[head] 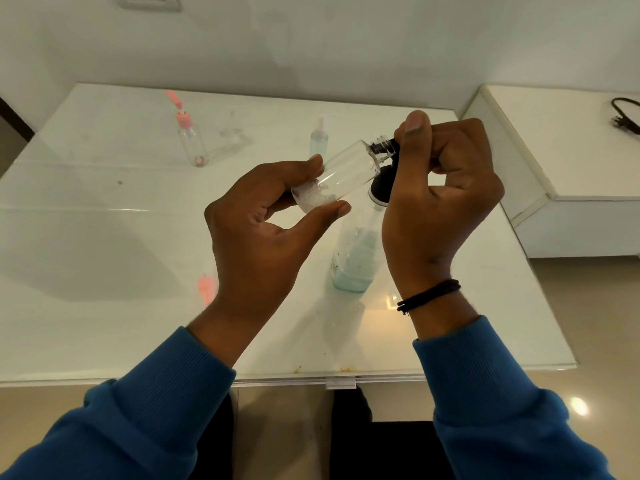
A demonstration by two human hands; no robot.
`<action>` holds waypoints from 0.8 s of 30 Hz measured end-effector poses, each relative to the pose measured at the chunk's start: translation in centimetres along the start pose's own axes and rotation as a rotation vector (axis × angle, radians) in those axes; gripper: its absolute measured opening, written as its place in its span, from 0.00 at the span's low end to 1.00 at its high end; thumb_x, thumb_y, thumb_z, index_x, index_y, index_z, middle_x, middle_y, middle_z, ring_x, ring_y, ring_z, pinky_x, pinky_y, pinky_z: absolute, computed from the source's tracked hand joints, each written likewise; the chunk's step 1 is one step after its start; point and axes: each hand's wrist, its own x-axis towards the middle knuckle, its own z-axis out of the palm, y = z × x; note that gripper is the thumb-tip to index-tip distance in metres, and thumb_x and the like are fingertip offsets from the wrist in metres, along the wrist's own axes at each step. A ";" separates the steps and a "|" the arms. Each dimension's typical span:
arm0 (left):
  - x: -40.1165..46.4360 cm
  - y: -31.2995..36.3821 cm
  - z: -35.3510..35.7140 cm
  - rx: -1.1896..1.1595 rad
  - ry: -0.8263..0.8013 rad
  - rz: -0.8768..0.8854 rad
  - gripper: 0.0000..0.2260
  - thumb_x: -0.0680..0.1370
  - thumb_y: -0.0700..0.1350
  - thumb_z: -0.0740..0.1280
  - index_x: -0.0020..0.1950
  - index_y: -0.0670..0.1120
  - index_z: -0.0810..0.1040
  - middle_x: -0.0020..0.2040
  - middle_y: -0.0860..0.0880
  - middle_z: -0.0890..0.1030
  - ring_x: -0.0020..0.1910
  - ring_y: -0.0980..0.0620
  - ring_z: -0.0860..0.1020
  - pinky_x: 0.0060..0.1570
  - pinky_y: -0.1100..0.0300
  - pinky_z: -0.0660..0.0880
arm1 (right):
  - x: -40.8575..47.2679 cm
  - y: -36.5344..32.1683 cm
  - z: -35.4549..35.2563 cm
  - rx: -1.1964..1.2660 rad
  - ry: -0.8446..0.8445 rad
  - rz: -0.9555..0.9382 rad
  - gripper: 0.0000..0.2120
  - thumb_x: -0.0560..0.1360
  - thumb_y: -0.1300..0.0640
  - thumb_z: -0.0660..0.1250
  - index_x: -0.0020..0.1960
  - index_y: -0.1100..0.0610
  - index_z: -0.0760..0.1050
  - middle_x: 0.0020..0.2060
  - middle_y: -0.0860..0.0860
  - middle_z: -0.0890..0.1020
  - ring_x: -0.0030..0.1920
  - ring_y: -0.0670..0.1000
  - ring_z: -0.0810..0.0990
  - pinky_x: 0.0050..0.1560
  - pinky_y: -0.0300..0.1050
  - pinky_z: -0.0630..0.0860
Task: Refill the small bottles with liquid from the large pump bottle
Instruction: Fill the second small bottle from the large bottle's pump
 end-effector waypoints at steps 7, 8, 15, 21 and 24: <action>0.0 0.0 0.0 -0.018 0.004 -0.004 0.19 0.73 0.45 0.80 0.61 0.41 0.83 0.56 0.49 0.85 0.55 0.52 0.84 0.55 0.60 0.81 | 0.4 0.1 -0.1 -0.013 0.004 -0.018 0.15 0.80 0.63 0.69 0.34 0.64 0.78 0.32 0.54 0.78 0.34 0.47 0.73 0.35 0.39 0.70; 0.0 0.0 0.0 -0.020 0.004 -0.005 0.19 0.73 0.45 0.80 0.61 0.41 0.83 0.56 0.49 0.85 0.56 0.52 0.84 0.55 0.60 0.81 | 0.4 0.1 -0.1 -0.014 0.010 -0.021 0.15 0.80 0.63 0.69 0.34 0.65 0.77 0.32 0.55 0.78 0.34 0.48 0.73 0.35 0.40 0.70; 0.0 -0.1 -0.1 0.005 0.001 0.004 0.19 0.73 0.45 0.80 0.61 0.40 0.83 0.56 0.49 0.85 0.55 0.53 0.83 0.55 0.61 0.81 | 0.0 0.4 0.0 -0.012 0.013 -0.029 0.14 0.80 0.64 0.69 0.35 0.63 0.77 0.32 0.53 0.78 0.35 0.46 0.72 0.36 0.37 0.69; 0.0 -0.1 0.0 -0.006 -0.001 -0.004 0.19 0.74 0.46 0.80 0.62 0.41 0.83 0.57 0.49 0.85 0.56 0.53 0.83 0.55 0.61 0.81 | 0.2 0.4 -0.1 -0.021 0.007 -0.026 0.16 0.80 0.63 0.69 0.34 0.66 0.77 0.32 0.54 0.78 0.34 0.47 0.73 0.35 0.39 0.70; 0.0 -0.2 0.0 0.003 -0.002 0.003 0.19 0.74 0.46 0.80 0.61 0.41 0.83 0.57 0.49 0.84 0.56 0.53 0.83 0.55 0.62 0.81 | -0.1 0.3 0.0 -0.001 0.001 -0.016 0.14 0.80 0.64 0.69 0.35 0.63 0.78 0.33 0.52 0.77 0.35 0.43 0.72 0.38 0.34 0.69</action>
